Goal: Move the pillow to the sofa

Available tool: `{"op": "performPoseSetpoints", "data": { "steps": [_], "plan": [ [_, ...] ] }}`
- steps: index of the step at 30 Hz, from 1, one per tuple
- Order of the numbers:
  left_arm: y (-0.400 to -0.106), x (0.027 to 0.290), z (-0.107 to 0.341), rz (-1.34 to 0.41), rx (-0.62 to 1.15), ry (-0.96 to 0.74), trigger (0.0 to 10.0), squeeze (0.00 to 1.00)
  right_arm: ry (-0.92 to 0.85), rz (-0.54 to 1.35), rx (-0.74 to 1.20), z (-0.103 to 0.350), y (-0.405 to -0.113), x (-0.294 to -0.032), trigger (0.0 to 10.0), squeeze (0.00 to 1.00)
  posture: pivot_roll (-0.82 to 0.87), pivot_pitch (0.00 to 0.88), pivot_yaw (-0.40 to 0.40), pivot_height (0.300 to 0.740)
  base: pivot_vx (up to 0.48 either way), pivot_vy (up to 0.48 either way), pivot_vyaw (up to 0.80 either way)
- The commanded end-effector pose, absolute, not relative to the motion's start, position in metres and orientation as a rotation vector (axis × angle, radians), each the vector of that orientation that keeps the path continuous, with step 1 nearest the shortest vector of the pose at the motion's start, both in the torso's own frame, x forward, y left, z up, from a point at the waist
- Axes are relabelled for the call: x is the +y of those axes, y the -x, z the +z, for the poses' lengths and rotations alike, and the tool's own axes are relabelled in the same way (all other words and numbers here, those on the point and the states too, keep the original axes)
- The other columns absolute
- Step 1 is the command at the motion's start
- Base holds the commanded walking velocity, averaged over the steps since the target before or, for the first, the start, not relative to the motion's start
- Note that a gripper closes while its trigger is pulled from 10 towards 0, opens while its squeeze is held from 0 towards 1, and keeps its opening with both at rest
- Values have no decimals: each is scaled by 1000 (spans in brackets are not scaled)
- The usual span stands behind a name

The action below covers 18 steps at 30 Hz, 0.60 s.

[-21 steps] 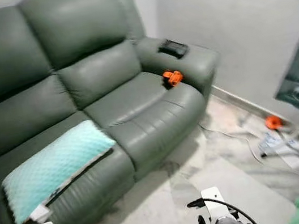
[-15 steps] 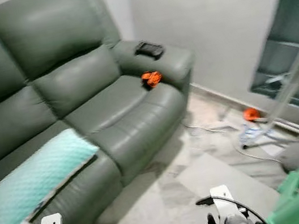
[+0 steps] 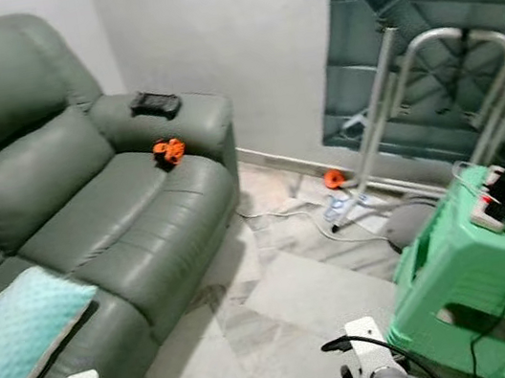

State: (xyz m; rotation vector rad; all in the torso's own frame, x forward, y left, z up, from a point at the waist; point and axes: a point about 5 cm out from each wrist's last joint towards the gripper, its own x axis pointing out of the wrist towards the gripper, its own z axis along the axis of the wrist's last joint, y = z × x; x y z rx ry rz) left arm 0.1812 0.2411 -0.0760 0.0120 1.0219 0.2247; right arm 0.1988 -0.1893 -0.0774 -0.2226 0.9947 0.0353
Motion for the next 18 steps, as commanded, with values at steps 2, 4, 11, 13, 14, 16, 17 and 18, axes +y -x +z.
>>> {"op": "performPoseSetpoints", "data": {
  "steps": [2, 4, 11, 13, 14, 16, 17, 18],
  "plan": [
    [-185, 243, -73, 212, 1016, -36, 10000, 0, 237, 38, 986, -75, -202, -191, 10000, 0, -81, 0, 16, 740, 0, 0, -763],
    [-185, 243, -73, 209, 1017, -38, 10000, 0, 237, 39, 986, -75, -202, -191, 10000, 0, -81, 0, 16, 740, 0, 0, -763],
    [-185, 244, -73, 205, 1020, -44, 10000, 0, 239, 40, 987, -76, -202, -191, 10000, 0, -81, 0, 18, 740, 0, 0, -763],
    [-185, 244, -73, 205, 1021, -47, 10000, 0, 238, 39, 988, -76, -202, -191, 10000, 0, -81, 0, 20, 740, 0, 0, -763],
    [-185, 244, -73, 204, 1021, -49, 10000, 0, 238, 40, 988, -76, -202, -190, 10000, 0, -81, 0, 20, 740, 0, 0, -756],
    [-185, 244, -73, 204, 1022, -50, 10000, 0, 237, 40, 988, -76, -202, -190, 10000, 0, -81, 0, 20, 740, 0, 0, -759],
    [-185, 244, -73, 203, 1022, -50, 10000, 0, 237, 40, 988, -76, -202, -190, 10000, 0, -81, 0, 20, 740, 0, 0, -763],
    [-185, 244, -74, 203, 1022, -50, 10000, 0, 237, 41, 988, -76, -202, -190, 10000, 0, -80, 0, 21, 740, 0, 0, -763]
  ]
}}
